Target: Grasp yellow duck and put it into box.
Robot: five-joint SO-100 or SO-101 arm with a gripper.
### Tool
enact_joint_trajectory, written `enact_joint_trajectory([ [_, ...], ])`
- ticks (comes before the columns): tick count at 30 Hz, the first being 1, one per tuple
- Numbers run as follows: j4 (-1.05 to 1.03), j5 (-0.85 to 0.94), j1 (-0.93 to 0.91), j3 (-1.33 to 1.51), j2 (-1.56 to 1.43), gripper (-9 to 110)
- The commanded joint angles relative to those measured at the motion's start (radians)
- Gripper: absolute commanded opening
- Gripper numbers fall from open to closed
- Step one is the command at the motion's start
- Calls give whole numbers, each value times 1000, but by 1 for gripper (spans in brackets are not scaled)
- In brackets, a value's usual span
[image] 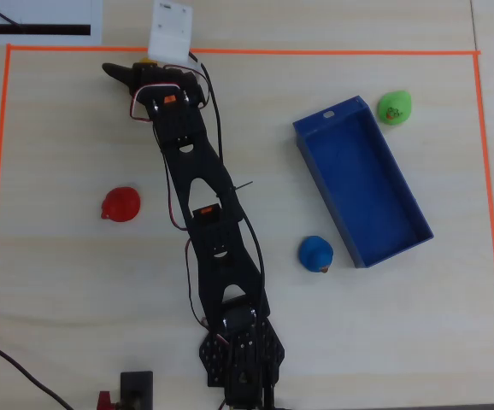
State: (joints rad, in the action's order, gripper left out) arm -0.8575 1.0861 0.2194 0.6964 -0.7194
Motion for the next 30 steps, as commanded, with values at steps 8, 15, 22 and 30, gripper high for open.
enact_joint_trajectory([
  [8, 64, 12, -18, -54, 9, 51],
  [15, 61, -14, 6, -60, 29, 51],
  [22, 94, -44, 26, -66, 52, 50],
  [30, 179, -71, 25, -87, 95, 46],
])
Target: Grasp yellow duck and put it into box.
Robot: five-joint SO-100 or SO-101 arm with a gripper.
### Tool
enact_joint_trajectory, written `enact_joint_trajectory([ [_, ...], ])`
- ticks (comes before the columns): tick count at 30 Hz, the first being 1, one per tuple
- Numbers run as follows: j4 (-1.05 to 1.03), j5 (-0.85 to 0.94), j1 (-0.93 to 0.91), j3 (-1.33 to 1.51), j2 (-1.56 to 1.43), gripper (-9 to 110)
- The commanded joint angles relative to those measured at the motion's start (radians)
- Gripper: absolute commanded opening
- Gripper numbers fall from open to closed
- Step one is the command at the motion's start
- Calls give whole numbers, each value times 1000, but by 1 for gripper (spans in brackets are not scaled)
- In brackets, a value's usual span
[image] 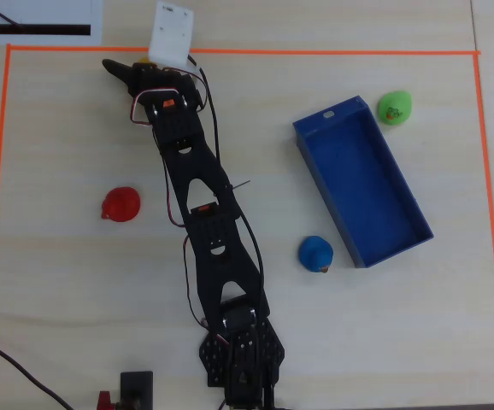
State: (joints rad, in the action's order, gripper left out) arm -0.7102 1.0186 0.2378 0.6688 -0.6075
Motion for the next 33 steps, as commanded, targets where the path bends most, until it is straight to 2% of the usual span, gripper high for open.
enact_joint_trajectory([
  [1, 40, -5, 5, -60, -12, 41],
  [2, 49, -11, 2, -58, -9, 33],
  [6, 72, -23, -8, -55, -2, 13],
  [10, 69, -32, -21, -66, -8, 3],
  [16, -35, -46, -58, -48, -155, 0],
  [28, -385, 28, -270, 67, -781, 0],
  [33, -422, 141, -440, 305, -1037, 0],
])
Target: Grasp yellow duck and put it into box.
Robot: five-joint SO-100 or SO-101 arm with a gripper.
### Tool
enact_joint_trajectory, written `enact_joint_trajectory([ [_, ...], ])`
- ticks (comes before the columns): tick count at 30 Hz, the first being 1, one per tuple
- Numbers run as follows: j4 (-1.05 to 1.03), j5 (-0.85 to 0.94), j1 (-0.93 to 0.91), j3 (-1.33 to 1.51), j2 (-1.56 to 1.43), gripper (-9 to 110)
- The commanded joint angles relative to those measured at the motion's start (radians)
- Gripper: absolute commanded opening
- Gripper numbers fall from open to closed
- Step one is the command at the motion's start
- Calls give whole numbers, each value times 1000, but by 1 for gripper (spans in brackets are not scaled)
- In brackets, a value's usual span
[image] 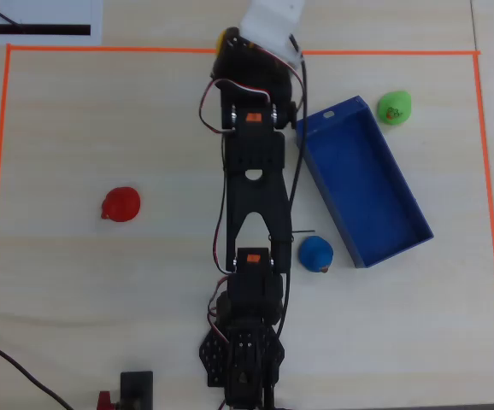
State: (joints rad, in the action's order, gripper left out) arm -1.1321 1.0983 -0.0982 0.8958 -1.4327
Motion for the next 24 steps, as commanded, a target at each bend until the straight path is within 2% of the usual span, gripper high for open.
enact_joint_trajectory([
  [1, 0, 89, -143, 130, -258, 0],
  [7, -5, 212, -353, 364, -403, 0],
  [15, 216, 321, -532, 798, -543, 0],
  [24, 601, 403, -640, 1244, -566, 0],
])
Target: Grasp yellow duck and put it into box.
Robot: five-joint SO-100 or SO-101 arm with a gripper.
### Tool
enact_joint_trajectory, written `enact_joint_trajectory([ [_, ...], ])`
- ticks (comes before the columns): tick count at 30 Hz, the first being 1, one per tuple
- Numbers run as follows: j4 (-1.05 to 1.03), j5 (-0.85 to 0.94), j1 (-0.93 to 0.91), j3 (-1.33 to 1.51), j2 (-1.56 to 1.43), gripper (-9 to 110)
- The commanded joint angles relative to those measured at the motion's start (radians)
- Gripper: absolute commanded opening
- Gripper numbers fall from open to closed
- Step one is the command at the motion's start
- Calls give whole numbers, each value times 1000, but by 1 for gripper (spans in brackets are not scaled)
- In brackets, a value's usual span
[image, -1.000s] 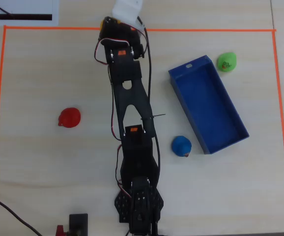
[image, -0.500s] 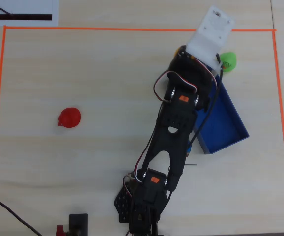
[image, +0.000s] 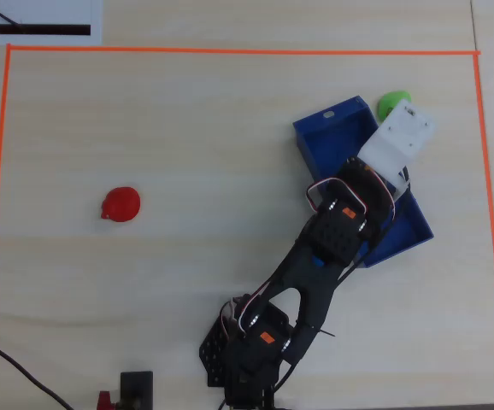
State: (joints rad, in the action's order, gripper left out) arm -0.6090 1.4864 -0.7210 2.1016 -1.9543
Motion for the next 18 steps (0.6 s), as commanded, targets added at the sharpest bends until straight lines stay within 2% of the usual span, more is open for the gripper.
enact_joint_trajectory([
  [1, 104, 17, -20, 60, -41, 0],
  [8, 195, -15, -9, 110, 8, 1],
  [13, 201, -11, -8, 109, 23, 24],
  [18, 206, -25, 3, 94, 31, 31],
])
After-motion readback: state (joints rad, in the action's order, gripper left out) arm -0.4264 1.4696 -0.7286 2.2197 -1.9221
